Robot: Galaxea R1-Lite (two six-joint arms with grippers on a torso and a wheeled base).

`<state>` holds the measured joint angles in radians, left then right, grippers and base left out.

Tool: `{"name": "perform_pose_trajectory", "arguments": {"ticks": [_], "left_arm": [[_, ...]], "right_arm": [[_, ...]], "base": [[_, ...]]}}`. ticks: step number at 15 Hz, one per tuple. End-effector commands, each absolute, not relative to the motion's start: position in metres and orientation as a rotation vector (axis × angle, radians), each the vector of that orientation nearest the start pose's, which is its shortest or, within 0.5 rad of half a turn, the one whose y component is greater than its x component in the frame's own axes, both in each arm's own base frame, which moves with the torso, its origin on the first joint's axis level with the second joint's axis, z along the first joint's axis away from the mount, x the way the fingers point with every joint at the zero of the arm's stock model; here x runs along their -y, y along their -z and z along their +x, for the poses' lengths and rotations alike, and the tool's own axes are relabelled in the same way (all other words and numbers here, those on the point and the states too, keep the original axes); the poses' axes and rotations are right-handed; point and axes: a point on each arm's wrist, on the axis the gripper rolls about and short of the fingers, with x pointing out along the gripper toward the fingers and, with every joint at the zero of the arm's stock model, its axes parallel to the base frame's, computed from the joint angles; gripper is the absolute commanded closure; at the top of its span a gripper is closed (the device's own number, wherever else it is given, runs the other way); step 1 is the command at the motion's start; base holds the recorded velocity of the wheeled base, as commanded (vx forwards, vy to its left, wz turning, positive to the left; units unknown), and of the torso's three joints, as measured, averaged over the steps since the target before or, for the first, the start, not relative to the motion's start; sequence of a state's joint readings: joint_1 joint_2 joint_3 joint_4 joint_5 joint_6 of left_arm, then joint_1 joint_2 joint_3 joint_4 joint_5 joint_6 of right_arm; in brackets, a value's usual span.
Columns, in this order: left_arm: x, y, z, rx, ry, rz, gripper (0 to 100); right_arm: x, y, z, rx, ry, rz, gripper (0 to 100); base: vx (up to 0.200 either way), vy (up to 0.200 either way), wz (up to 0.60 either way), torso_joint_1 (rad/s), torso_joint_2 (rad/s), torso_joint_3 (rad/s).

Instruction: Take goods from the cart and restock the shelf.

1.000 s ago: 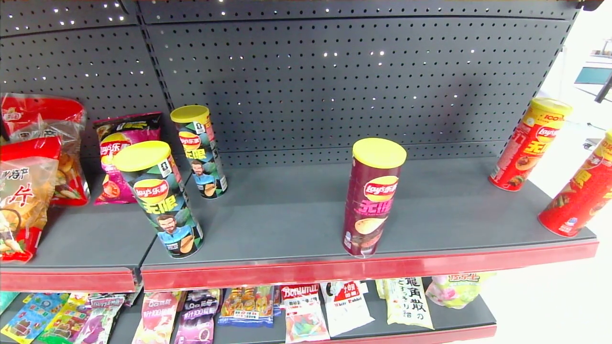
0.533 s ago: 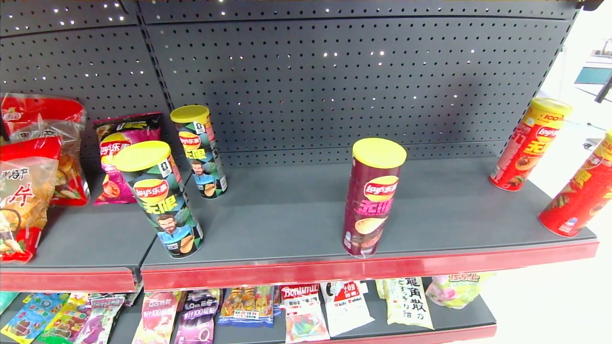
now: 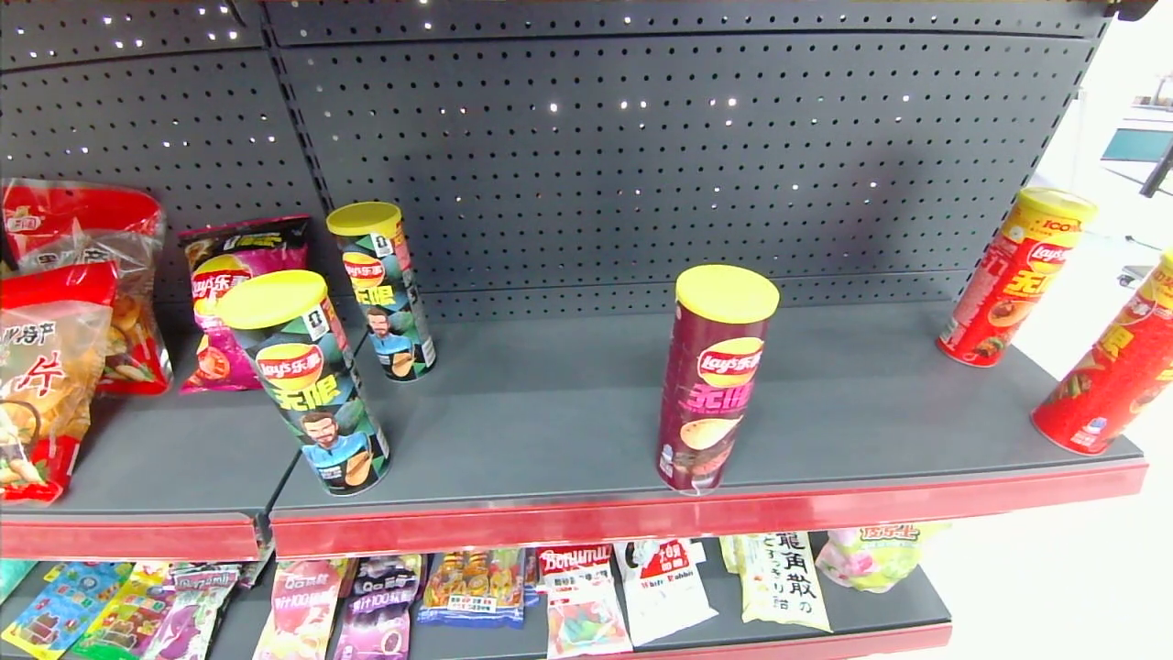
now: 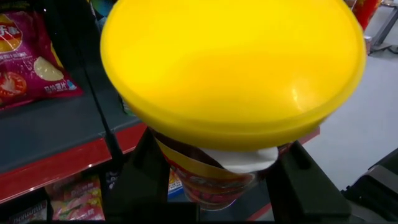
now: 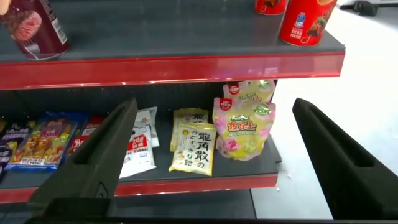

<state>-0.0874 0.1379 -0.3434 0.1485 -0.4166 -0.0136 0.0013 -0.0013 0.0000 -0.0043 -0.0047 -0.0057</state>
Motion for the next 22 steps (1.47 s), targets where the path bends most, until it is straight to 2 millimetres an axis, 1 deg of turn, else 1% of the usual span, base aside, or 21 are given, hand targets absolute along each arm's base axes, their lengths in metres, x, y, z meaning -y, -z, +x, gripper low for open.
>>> {"name": "perform_pose_trajectory", "arguments": {"ticks": [1,2,8,11,14,19,20,22], "left_arm": [[0.006,-0.156,-0.041,0.05,0.505,-0.005,100],[0.006,-0.156,-0.041,0.05,0.505,-0.005,100],[0.006,-0.156,-0.041,0.047,0.505,-0.005,100],[0.006,-0.156,-0.04,0.044,0.505,-0.006,100],[0.006,-0.162,-0.036,0.027,0.505,-0.008,100],[0.008,-0.188,-0.018,-0.042,0.503,-0.02,100],[0.008,-0.198,-0.01,-0.064,0.504,-0.022,100],[0.01,-0.209,0.005,-0.108,0.504,-0.022,100]], "right_arm": [[0.0,-0.076,-0.023,0.005,0.005,-0.006,0],[0.0,-0.076,-0.023,0.005,0.005,-0.006,0],[0.0,-0.076,-0.023,0.005,0.003,-0.008,0],[0.0,-0.076,-0.023,0.005,0.003,-0.008,0],[0.0,-0.076,-0.023,0.005,0.003,-0.005,0],[0.0,-0.076,-0.023,0.005,0.005,-0.003,0],[0.0,-0.076,-0.023,0.005,0.003,-0.003,0],[0.0,-0.076,-0.023,0.005,0.005,-0.003,0]], "base": [[0.0,0.0,0.0,0.0,0.0,0.0],[0.0,0.0,0.0,0.0,0.0,0.0],[0.0,0.0,-0.6,0.001,0.0,0.003],[0.0,0.0,0.0,0.0,0.0,0.0],[0.0,0.0,0.0,0.0,0.0,0.0],[0.0,0.0,0.0,0.0,0.0,0.0],[0.0,0.0,0.0,0.0,0.0,0.0],[0.0,0.0,0.0,0.0,0.0,0.0]]}}
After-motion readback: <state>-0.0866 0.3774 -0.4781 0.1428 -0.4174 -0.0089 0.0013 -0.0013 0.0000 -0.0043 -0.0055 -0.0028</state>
